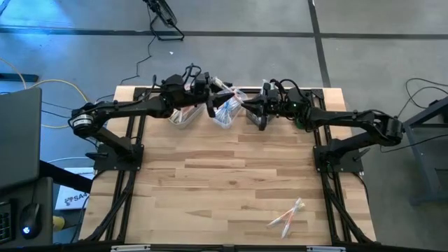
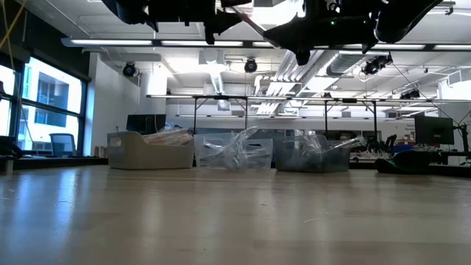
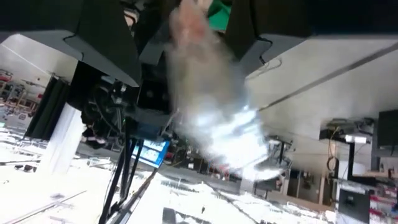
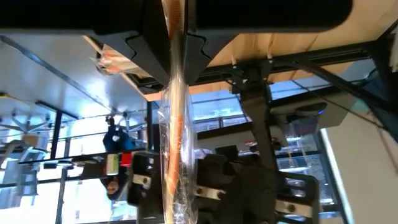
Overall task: Pick & Place Toothbrushes
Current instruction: Put the orange toothbrush into the white bin
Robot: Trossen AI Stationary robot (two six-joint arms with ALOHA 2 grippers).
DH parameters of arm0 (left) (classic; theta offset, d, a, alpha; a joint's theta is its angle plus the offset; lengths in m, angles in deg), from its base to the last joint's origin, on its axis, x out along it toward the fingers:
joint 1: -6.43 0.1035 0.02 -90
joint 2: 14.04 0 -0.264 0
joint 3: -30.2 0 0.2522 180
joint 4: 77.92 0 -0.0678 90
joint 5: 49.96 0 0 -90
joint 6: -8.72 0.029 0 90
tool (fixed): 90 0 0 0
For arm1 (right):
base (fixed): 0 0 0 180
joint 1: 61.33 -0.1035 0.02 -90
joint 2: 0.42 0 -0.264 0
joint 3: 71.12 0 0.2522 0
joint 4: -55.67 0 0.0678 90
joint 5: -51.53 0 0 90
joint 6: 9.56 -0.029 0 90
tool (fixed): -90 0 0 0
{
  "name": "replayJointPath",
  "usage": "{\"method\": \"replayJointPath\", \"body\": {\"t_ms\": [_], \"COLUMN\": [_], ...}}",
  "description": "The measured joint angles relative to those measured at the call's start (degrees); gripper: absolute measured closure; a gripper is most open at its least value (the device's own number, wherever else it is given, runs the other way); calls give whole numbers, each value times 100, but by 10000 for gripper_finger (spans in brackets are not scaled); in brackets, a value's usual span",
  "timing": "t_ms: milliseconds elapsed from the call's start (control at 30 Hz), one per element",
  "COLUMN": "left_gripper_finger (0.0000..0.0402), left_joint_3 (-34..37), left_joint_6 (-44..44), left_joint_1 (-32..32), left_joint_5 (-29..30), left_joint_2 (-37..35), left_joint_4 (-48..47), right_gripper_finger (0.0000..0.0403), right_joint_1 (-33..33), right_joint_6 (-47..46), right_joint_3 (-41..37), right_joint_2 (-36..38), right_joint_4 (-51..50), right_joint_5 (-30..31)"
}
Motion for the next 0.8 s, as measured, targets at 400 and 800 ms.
{"method": "replayJointPath", "body": {"t_ms": [400, 800], "left_gripper_finger": [330, 388], "left_joint_3": [-24, -24], "left_joint_6": [16, 15], "left_joint_1": [2, -4], "left_joint_5": [13, -40], "left_joint_2": [13, 13], "left_joint_4": [228, 247], "right_gripper_finger": [388, 362], "right_joint_1": [-2, 2], "right_joint_6": [17, 32], "right_joint_3": [0, 1], "right_joint_2": [2, 2], "right_joint_4": [28, 24], "right_joint_5": [34, -69]}}
